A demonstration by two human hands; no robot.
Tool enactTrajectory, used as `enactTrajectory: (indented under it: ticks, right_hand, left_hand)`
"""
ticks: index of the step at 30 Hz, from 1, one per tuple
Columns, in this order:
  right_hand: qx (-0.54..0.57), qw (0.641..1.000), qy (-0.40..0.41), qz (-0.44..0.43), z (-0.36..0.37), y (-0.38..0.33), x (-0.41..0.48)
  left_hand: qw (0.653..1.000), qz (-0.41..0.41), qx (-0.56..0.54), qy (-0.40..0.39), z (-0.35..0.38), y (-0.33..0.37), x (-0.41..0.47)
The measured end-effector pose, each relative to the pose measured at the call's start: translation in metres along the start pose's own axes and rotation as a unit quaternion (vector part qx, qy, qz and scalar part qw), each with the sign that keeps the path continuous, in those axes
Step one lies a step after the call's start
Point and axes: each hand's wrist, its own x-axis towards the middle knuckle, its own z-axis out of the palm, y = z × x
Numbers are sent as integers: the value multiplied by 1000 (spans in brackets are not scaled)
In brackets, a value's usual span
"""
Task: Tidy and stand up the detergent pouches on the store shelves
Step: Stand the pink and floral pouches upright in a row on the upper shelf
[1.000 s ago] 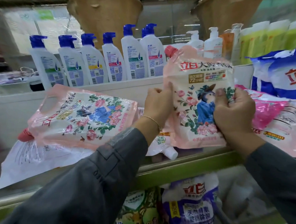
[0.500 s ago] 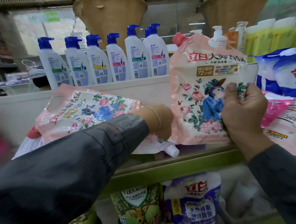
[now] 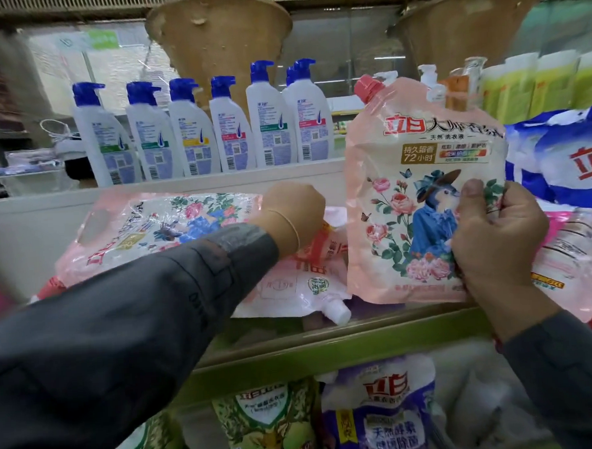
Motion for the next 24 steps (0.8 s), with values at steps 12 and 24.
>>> enactTrajectory:
  ticks: [12, 24]
  right_hand:
    - [-15, 1000, -1, 2, 6, 3, -2]
    - [36, 993, -8, 113, 59, 5, -2]
  left_hand:
    - [967, -76, -228, 87, 11, -76, 42]
    - [818, -216, -479, 234, -4, -115, 42]
